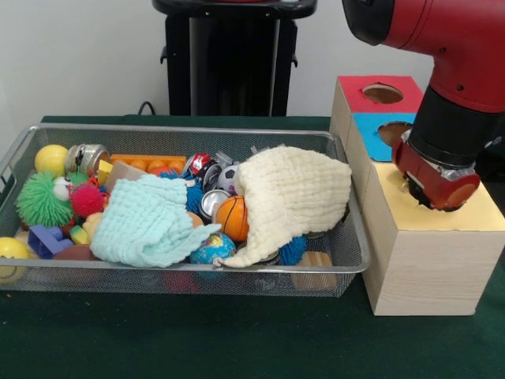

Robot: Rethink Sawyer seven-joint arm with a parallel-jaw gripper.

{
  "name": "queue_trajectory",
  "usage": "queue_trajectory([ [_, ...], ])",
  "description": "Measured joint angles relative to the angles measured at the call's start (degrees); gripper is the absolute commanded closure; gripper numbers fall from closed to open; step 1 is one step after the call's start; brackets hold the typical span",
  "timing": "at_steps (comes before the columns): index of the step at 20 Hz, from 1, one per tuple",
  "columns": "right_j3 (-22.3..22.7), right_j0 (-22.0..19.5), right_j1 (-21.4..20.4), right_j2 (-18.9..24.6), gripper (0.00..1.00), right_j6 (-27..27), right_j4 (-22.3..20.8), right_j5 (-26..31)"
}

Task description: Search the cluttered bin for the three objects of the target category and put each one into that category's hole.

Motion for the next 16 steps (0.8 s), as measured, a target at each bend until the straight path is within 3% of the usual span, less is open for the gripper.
queue_trajectory([
  [10,-4.3,-1.0,-4.6,-1.5,1.00,0.0,0.0,17.1],
  [16,-5.0,-1.9,-7.3,-2.8,1.00,0.0,-0.1,20.7],
])
